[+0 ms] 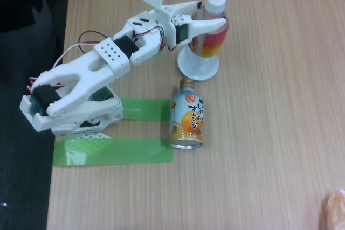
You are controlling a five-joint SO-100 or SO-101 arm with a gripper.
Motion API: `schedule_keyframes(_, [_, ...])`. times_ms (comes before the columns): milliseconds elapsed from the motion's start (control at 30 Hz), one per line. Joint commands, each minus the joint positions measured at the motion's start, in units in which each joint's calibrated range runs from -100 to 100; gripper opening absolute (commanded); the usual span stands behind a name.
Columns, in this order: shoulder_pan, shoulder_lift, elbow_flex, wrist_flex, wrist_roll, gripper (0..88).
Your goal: Pick up the plastic bottle and stand it up on the white place
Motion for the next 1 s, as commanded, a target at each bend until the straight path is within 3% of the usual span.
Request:
schedule_keyframes(0, [0.3, -0.8, -0.2, 0.2, 1.3, 33.5])
schedule_keyframes(333, [-0.2, -0.9, -0.3, 0.2, 2.5, 33.6])
schedule_keyframes(567, [-1.1, -7.9, 0.2, 0.9, 2.6, 42.1])
schedule_keyframes(967, [-2.4, -25.9, -0.1, 19.6, 2.6, 41.9])
